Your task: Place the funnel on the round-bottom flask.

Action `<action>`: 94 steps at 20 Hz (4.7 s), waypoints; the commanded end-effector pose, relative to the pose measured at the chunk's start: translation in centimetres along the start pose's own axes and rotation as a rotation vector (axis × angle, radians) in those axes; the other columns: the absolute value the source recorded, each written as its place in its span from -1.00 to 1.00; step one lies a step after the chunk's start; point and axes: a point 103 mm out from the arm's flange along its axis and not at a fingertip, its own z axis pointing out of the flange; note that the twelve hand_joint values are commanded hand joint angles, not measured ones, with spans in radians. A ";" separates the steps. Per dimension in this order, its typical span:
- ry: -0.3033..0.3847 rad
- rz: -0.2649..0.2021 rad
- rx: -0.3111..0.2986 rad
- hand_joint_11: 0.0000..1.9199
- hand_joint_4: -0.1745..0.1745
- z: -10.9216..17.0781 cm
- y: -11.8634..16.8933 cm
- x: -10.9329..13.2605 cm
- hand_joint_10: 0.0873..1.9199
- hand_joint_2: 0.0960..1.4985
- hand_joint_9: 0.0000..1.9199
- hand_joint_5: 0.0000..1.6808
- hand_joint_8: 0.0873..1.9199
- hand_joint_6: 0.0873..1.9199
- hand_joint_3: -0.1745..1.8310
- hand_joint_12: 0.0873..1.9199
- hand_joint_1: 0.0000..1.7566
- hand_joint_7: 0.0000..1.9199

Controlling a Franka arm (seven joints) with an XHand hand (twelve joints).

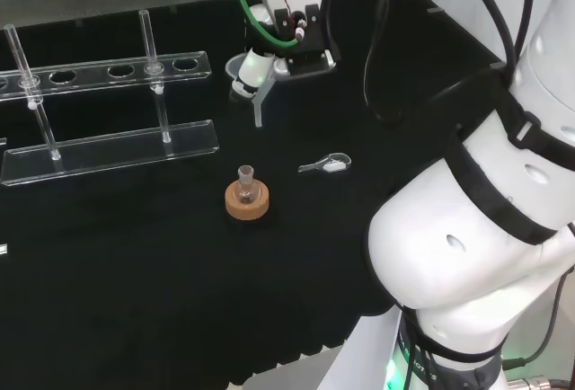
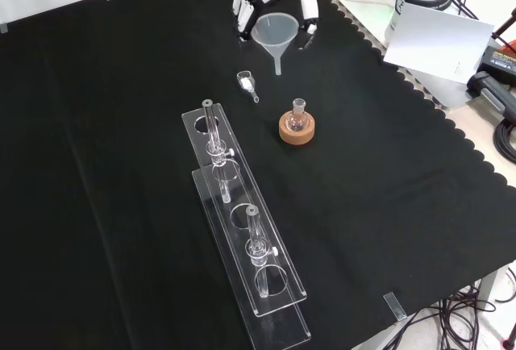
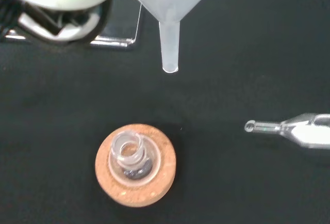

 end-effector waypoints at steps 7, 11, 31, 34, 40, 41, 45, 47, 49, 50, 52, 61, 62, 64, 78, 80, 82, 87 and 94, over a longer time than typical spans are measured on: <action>0.061 -0.020 0.048 -0.15 -0.83 3.9 -0.6 1.6 -0.82 -0.39 0.29 -0.27 -0.31 -0.31 0.07 0.05 0.22 0.03; 0.084 -0.022 0.088 -0.15 -0.83 5.6 -0.1 2.5 -0.82 -0.39 0.30 -0.27 -0.31 -0.31 0.07 0.05 0.22 0.03; 0.141 0.012 0.048 -0.14 -0.83 5.5 -0.1 1.4 -0.83 -0.38 0.29 -0.26 -0.30 -0.29 0.08 0.05 0.22 0.05; 0.141 0.011 0.055 -0.14 -0.83 5.8 -0.4 1.3 -0.83 -0.38 0.29 -0.27 -0.31 -0.29 0.08 0.04 0.22 0.05; 0.156 0.020 0.062 -0.14 -0.83 6.1 -0.4 1.3 -0.83 -0.38 0.29 -0.27 -0.31 -0.29 0.08 0.04 0.22 0.05; 0.158 0.019 0.059 -0.14 -0.83 6.0 -0.4 1.3 -0.84 -0.38 0.29 -0.27 -0.31 -0.29 0.08 0.04 0.22 0.05; 0.160 0.017 0.055 -0.14 -0.84 5.9 -0.3 1.3 -0.84 -0.38 0.28 -0.28 -0.31 -0.29 0.08 0.04 0.22 0.05; 0.158 0.016 0.058 -0.14 -0.84 6.0 -0.2 1.3 -0.84 -0.38 0.28 -0.28 -0.31 -0.29 0.08 0.04 0.22 0.04; 0.160 0.015 0.059 -0.14 -0.84 5.9 -0.1 1.3 -0.84 -0.38 0.28 -0.28 -0.31 -0.29 0.08 0.04 0.22 0.04; 0.161 0.014 0.059 -0.14 -0.84 5.9 -0.1 1.3 -0.84 -0.38 0.28 -0.28 -0.31 -0.29 0.08 0.04 0.22 0.04; 0.158 0.011 0.060 -0.14 -0.84 6.0 0.0 1.5 -0.84 -0.38 0.27 -0.28 -0.31 -0.29 0.08 0.05 0.22 0.04; 0.163 0.010 0.076 -0.15 -0.85 6.6 0.7 1.7 -0.84 -0.38 0.27 -0.29 -0.31 -0.29 0.09 0.05 0.22 0.04; 0.164 0.010 0.077 -0.15 -0.85 6.7 0.7 1.6 -0.84 -0.38 0.27 -0.29 -0.31 -0.29 0.09 0.05 0.22 0.04; 0.168 0.008 0.082 -0.15 -0.85 6.9 0.8 1.6 -0.84 -0.38 0.27 -0.29 -0.31 -0.29 0.09 0.05 0.22 0.04; 0.170 0.000 0.083 -0.15 -0.85 8.4 1.2 1.8 -0.84 -0.38 0.27 -0.29 -0.30 -0.29 0.09 0.05 0.22 0.03; 0.162 0.000 0.079 -0.15 -0.85 8.9 1.4 1.9 -0.84 -0.38 0.27 -0.29 -0.30 -0.29 0.09 0.05 0.22 0.03; 0.149 0.001 0.079 -0.15 -0.85 9.9 2.0 2.7 -0.84 -0.38 0.27 -0.29 -0.30 -0.29 0.09 0.05 0.22 0.03; 0.142 -0.004 0.063 -0.15 -0.85 10.6 2.6 3.2 -0.84 -0.38 0.27 -0.29 -0.30 -0.29 0.09 0.05 0.22 0.03; 0.126 0.008 0.065 -0.15 -0.86 11.4 3.1 2.9 -0.83 -0.39 0.27 -0.29 -0.30 -0.28 0.09 0.05 0.22 0.03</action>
